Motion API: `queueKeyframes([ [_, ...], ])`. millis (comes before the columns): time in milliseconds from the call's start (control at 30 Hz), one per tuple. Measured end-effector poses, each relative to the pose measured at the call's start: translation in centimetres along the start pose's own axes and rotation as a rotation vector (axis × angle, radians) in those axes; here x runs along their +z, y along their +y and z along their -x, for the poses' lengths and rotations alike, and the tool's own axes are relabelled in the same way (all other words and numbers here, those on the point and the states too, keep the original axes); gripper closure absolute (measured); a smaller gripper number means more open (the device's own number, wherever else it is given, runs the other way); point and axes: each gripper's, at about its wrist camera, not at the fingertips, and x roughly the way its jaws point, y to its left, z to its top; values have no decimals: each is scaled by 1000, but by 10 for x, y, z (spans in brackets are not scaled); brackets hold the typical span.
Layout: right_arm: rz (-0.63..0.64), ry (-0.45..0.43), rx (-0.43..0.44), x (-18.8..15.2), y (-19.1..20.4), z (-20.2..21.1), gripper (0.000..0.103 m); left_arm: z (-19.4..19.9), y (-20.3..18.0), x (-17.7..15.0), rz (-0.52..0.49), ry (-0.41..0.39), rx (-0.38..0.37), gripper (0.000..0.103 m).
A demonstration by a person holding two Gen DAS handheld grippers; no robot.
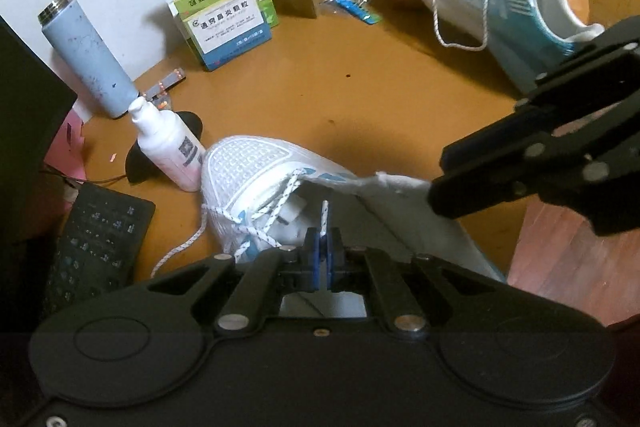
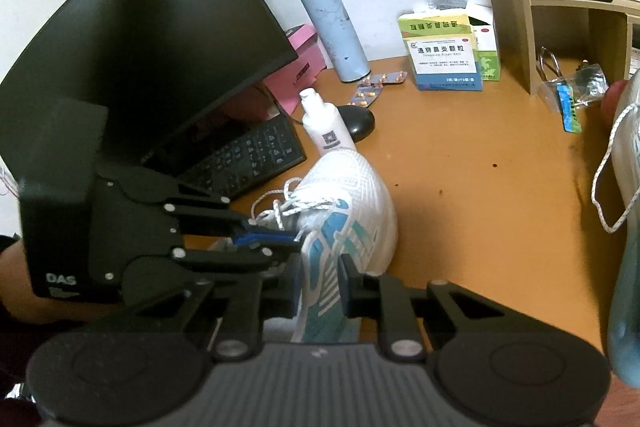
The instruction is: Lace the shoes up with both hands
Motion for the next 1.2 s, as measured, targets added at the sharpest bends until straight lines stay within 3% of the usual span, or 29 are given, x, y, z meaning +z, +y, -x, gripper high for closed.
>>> queueKeyframes([
  [300,-4,11,13,3,-3,-2,82,-17,1,2,10,19,5,102],
  [1200,-4,26,10,5,-4,-3,82,-19,4,7,-4,3,-16,102],
])
